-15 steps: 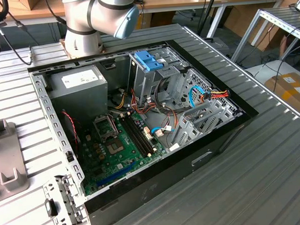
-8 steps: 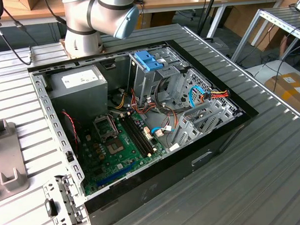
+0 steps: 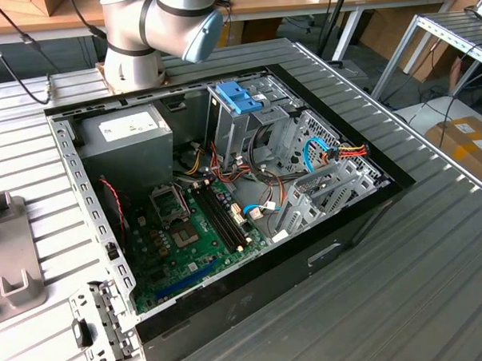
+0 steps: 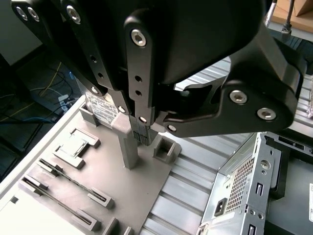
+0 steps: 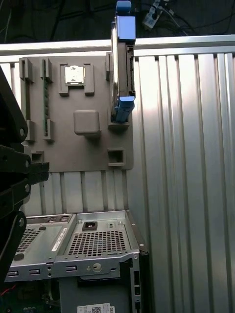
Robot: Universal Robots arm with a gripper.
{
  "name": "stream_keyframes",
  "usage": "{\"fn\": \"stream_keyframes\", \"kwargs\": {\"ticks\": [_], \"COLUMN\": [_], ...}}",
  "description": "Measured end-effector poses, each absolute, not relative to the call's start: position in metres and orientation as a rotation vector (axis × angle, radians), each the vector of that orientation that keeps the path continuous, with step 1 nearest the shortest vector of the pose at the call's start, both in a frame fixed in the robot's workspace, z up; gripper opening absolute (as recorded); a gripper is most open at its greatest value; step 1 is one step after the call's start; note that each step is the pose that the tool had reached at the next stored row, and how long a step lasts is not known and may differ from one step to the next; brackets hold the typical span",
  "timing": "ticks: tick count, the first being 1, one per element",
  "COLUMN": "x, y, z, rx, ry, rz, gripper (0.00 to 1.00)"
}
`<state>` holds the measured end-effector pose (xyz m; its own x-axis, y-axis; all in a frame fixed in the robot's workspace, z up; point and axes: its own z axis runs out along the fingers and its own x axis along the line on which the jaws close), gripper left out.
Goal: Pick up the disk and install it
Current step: 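Reach for the disk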
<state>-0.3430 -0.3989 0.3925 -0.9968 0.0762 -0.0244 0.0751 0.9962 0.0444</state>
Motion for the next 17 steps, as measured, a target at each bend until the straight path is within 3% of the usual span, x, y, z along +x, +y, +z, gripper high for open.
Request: {"fn": "stream_keyframes", "kwargs": {"ticks": [17], "x": [-0.372], "y": [-0.399], "z": [0.392], "rx": [0.118], "ry": [3.112], "rz": [0.068], "gripper": [0.11]}}
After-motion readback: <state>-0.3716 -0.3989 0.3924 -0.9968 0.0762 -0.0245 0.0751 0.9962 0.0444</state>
